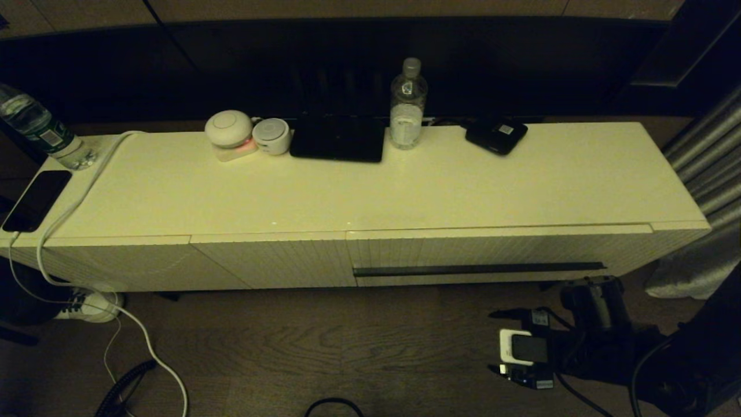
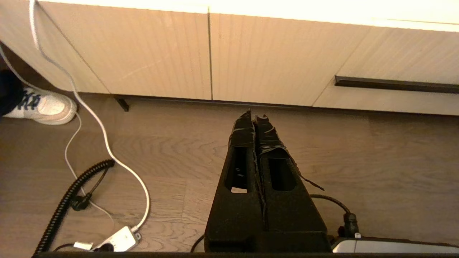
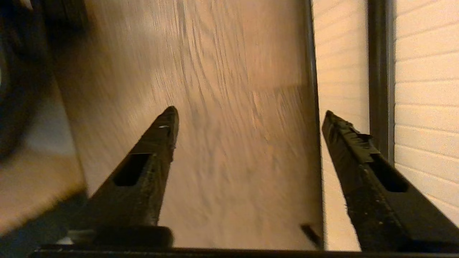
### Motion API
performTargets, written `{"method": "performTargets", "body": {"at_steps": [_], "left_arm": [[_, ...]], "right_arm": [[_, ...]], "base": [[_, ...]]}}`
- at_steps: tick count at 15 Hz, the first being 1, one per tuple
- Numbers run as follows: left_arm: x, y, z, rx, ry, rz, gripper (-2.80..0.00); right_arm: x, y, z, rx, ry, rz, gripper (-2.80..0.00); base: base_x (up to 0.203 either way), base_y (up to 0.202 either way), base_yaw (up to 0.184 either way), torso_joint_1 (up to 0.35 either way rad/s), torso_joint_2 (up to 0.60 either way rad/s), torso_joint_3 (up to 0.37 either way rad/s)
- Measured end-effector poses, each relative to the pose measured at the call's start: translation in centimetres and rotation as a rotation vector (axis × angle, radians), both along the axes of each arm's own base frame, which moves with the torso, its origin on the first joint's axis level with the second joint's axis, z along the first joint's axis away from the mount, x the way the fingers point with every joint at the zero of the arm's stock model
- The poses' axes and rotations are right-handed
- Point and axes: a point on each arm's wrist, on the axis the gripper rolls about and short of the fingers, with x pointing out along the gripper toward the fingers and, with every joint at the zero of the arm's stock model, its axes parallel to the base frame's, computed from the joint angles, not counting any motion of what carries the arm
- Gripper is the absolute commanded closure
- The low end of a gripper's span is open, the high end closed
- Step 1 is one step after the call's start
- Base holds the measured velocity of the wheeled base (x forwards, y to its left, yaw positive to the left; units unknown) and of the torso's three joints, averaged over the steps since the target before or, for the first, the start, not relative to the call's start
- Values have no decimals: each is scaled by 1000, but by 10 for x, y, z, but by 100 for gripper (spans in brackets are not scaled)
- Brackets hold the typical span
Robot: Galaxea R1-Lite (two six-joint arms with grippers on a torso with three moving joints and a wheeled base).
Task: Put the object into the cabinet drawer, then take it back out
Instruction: Open the drawer
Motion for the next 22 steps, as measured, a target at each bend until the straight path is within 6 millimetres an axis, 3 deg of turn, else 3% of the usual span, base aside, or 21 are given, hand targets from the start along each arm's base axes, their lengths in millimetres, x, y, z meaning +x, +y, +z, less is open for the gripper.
{"method": "performTargets", "body": {"at_steps": [10,22], "left_arm": [[0,0,0,0,0,0,0],[0,0,0,0,0,1,0]], "right_arm": [[46,-10,-11,-138,-105,64,-280],[86,-19,-22,-135,-137,15,-280]], "base": [[0,0,0,0,0,0],[0,0,0,0,0,0]]}}
